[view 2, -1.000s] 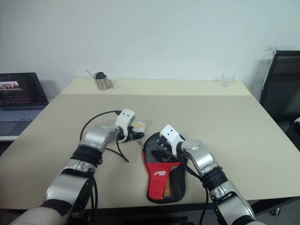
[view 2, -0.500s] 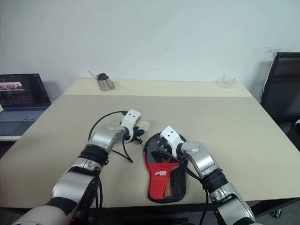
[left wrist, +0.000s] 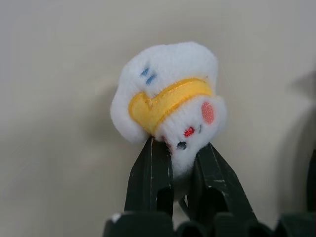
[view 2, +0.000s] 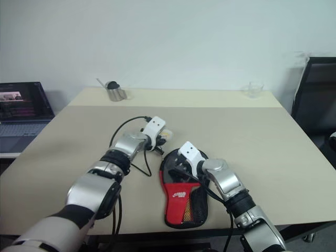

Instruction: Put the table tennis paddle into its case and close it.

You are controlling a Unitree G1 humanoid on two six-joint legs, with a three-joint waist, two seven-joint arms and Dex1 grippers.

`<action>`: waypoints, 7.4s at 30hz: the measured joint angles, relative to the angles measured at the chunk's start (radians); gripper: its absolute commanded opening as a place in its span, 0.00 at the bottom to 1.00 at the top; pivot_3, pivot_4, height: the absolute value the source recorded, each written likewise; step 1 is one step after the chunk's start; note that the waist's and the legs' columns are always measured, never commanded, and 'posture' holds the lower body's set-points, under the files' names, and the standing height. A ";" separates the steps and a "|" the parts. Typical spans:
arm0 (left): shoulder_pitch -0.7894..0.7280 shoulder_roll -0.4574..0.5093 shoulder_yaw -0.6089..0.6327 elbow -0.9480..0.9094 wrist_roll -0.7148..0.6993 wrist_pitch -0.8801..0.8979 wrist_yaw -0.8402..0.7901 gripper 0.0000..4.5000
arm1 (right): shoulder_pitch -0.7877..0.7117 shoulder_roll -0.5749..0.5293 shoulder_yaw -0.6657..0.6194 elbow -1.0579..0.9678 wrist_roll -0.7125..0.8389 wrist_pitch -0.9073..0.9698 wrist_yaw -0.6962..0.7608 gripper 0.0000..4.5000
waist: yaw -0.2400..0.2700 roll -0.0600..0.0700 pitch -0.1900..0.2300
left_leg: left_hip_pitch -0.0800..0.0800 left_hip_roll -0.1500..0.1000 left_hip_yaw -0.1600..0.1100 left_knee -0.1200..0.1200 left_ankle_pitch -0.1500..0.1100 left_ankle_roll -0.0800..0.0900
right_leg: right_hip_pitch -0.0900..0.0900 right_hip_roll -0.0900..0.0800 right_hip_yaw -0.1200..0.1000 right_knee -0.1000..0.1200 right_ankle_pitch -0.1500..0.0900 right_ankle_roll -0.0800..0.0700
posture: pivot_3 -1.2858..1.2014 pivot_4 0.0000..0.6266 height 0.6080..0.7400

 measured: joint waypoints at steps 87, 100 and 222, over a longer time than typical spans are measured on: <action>-0.066 -0.329 -0.174 0.145 0.395 -0.471 0.125 0.02 | 0.179 -0.038 0.032 -0.265 0.002 0.107 0.020 0.84 | 0.006 0.012 -0.014 | 0.003 -0.004 -0.002 -0.011 -0.001 0.000 | 0.009 0.000 -0.003 -0.016 -0.002 0.002 | 0.52 0.24 1.00; -0.062 -0.336 -0.172 0.145 0.389 -0.463 0.123 0.31 | 0.191 -0.040 0.030 -0.271 0.002 0.107 0.023 0.84 | 0.007 0.013 -0.019 | 0.004 -0.005 -0.002 -0.011 -0.001 0.001 | 0.010 0.000 -0.003 -0.017 -0.002 0.002 | 0.52 0.24 1.00; 0.597 -0.085 -0.085 -0.911 -0.196 0.124 -0.154 0.98 | -0.528 -0.244 -0.183 0.799 -0.106 -0.339 0.225 0.84 | 0.002 0.014 -0.008 | 0.007 -0.001 0.008 -0.008 -0.001 0.000 | -0.001 0.004 0.013 0.003 -0.003 -0.001 | 0.52 0.24 1.00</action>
